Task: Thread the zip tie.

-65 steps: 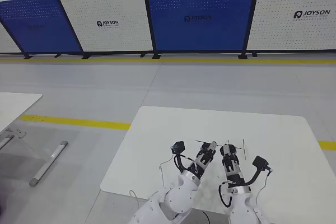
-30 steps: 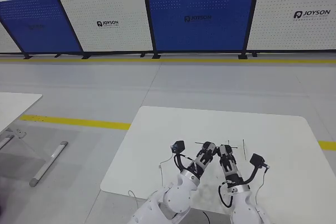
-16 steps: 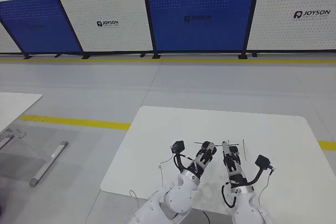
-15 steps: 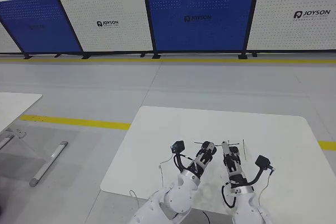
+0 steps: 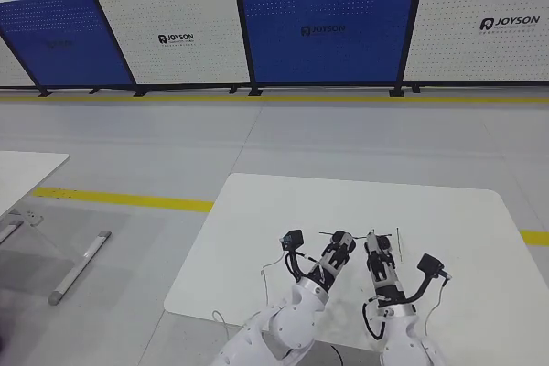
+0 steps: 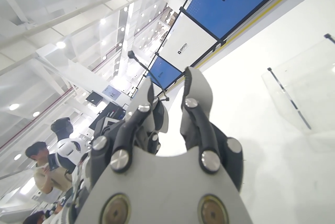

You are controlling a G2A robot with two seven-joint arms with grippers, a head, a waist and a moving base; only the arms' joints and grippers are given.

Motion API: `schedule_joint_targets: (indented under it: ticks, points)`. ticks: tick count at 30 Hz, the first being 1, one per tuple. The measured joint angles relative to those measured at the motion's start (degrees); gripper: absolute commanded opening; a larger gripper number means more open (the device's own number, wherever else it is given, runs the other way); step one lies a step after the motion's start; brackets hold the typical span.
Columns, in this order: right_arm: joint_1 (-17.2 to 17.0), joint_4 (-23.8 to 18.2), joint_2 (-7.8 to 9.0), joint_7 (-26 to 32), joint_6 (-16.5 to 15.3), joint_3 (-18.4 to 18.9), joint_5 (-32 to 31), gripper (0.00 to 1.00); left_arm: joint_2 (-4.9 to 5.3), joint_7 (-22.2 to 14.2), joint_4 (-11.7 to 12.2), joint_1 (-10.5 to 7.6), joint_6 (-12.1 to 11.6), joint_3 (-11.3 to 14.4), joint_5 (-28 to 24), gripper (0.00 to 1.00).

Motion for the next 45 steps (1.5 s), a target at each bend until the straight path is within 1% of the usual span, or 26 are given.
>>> schedule_joint_targets:
  ticks: [10,14,25,33,36,39,42,45]
  points:
    - [0.0,-0.3,0.13,0.8,-0.1,0.1,-0.8,0.0,0.03,-0.3,-0.5,0.24,0.2,-0.3,0.7,0.0]
    - [0.2,-0.3,0.24,3.3,-1.0,0.3,0.6,0.0,0.04,-0.8,-0.5,0.26,-0.4,-0.4,0.6,0.0]
    - [0.6,0.2,0.55,5.7,-2.6,0.5,0.4,0.0,0.19,-2.1,-1.1,0.73,-1.2,-0.9,0.3,0.0]
    - [1.0,0.3,0.65,6.5,-1.9,1.1,1.8,0.0,0.2,-1.9,-1.1,0.92,-1.2,-1.0,0.3,0.0]
    - [1.1,0.4,0.7,6.7,-2.3,1.0,1.6,0.0,0.17,-2.9,-1.5,1.13,-1.8,-1.1,-1.4,0.0]
    - [1.4,0.7,0.77,8.4,-3.5,1.0,3.3,0.0,0.29,-4.4,-2.1,1.45,-2.3,-1.5,-2.6,0.0]
    - [1.6,0.8,0.88,9.0,-3.9,1.3,3.5,0.0,0.41,-4.7,-2.4,1.72,-2.4,-1.8,-2.6,0.0]
    - [1.9,1.1,0.92,9.3,-3.5,1.4,3.4,0.0,0.48,-4.5,-2.6,1.9,-2.3,-2.2,-2.5,0.0]
